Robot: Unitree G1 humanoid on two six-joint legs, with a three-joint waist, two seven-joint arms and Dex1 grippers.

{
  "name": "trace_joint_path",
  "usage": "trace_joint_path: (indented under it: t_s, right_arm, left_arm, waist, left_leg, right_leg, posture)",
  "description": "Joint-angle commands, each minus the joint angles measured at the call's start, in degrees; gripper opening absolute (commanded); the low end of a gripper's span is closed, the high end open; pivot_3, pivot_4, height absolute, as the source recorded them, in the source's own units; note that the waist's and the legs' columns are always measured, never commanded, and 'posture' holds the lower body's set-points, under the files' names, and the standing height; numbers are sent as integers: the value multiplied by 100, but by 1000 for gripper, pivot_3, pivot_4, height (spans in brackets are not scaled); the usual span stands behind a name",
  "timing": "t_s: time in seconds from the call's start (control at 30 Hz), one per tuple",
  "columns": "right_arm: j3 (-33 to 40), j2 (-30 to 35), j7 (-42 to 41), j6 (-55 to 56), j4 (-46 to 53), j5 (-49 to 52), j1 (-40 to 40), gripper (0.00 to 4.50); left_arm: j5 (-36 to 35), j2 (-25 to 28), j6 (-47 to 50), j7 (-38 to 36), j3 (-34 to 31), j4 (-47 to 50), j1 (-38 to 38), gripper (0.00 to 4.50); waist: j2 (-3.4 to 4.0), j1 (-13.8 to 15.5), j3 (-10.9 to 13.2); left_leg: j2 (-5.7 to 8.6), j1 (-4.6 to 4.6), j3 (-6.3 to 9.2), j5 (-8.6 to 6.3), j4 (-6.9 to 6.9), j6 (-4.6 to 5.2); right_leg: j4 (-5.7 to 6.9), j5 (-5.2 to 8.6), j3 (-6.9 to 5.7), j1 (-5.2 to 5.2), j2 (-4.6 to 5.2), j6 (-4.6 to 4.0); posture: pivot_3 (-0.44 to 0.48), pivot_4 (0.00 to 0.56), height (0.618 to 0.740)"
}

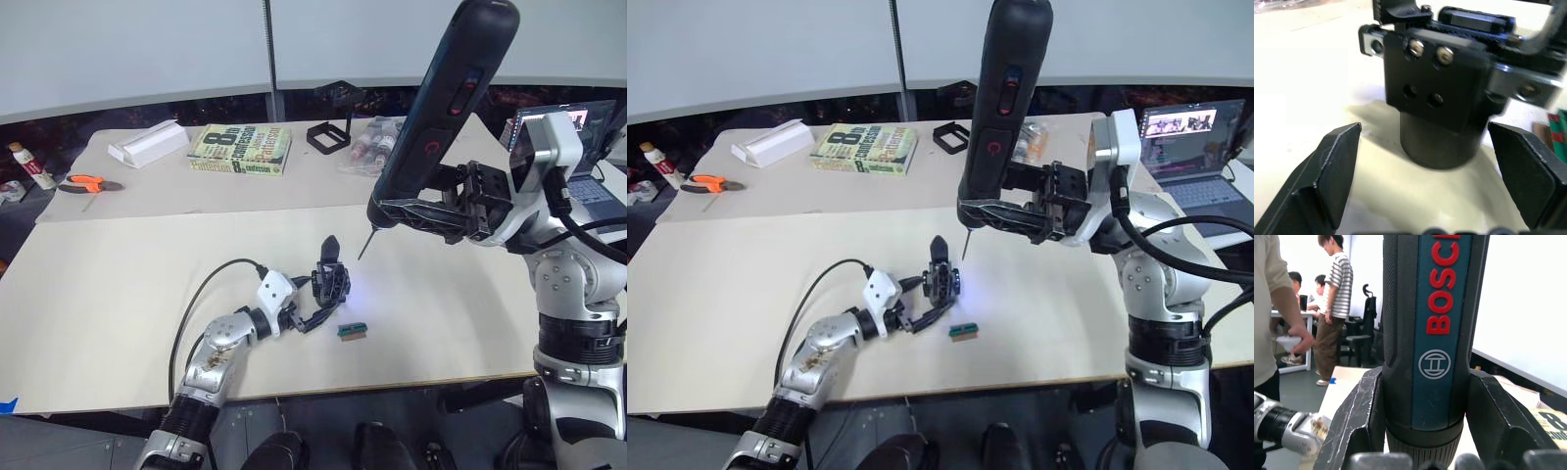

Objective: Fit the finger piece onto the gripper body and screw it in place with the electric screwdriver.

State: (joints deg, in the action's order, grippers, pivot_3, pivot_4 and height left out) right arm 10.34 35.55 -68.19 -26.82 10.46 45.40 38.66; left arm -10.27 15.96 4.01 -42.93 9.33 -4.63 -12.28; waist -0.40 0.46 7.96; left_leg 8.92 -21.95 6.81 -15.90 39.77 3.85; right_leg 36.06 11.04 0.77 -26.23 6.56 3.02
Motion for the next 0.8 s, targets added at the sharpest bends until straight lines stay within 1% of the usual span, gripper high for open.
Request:
trace_joint_path:
  t_s: [0.03,0.1,0.2,0.27,0.33,0.43,0.53,0.6,0.7,0.8]
  right_arm:
    - [457,306,21,51,171,182,-9,1928]
    - [577,500,8,114,109,120,-103,1928]
    - [854,780,-2,259,-36,-27,-446,1928]
    - [974,879,2,331,-69,-52,-665,1928]
    - [1137,1025,-73,444,-169,-150,-914,1928]
    - [1400,1258,-194,680,-472,-364,-1251,1928]
    - [1525,1389,-220,949,-759,-615,-1595,1928]
    - [1598,1381,-220,1083,-838,-724,-1836,1928]
    - [1631,1315,-144,1151,-799,-731,-2025,1928]
    - [1592,1283,-51,1120,-690,-679,-2009,1928]
  left_arm:
    - [-262,309,21,-180,-272,618,298,4468]
    - [-457,584,-102,-392,-449,979,575,4468]
    - [-1184,1312,-808,-1439,-982,1867,1346,4468]
    - [-1671,1687,-622,-1797,-1194,2339,1750,4468]
    - [-2022,1979,-403,-1909,-1463,2692,2124,4468]
    - [-2357,2270,-282,-2097,-1839,3012,2632,4468]
    - [-2481,2436,-298,-2292,-2133,3041,3100,4468]
    - [-2507,2458,-356,-2370,-2351,2882,3314,4468]
    - [-2403,2476,-524,-2530,-2607,2488,3462,4468]
    - [-2418,2528,-548,-2622,-2796,2300,3444,4468]
  waist:
    - [0,15,1]
    - [1,20,1]
    - [-3,16,4]
    - [6,22,9]
    - [29,51,23]
    - [37,76,30]
    - [44,78,35]
    - [44,74,35]
    - [60,68,45]
    - [66,39,49]
  left_leg:
    - [0,0,0,0,0,0]
    - [1,-2,0,0,0,0]
    - [-2,-3,0,-1,-2,1]
    - [-13,0,-1,-6,-5,2]
    - [-8,0,-4,-6,-4,3]
    - [-7,-1,-8,-8,-3,6]
    - [-9,3,-12,-8,-5,8]
    - [-16,7,-18,-9,-8,8]
    - [-30,11,-34,-11,-8,10]
    - [-47,12,-51,-15,-9,10]
  right_leg:
    - [0,0,0,0,0,0]
    - [-2,0,0,0,0,0]
    - [-7,0,1,-1,0,0]
    - [-16,0,4,3,0,-2]
    - [-18,-1,3,6,0,-2]
    - [-16,-2,3,7,-1,-3]
    - [-18,-1,-1,7,-4,-3]
    - [-18,-1,1,9,-3,-3]
    - [-19,-5,5,10,-2,-8]
    - [-20,-10,10,7,-4,-16]
  posture:
    - [0,150,740]
    - [0,150,740]
    - [0,150,740]
    - [0,150,740]
    - [0,150,740]
    - [0,150,740]
    - [0,150,740]
    - [0,150,740]
    - [0,150,740]
    - [0,150,740]
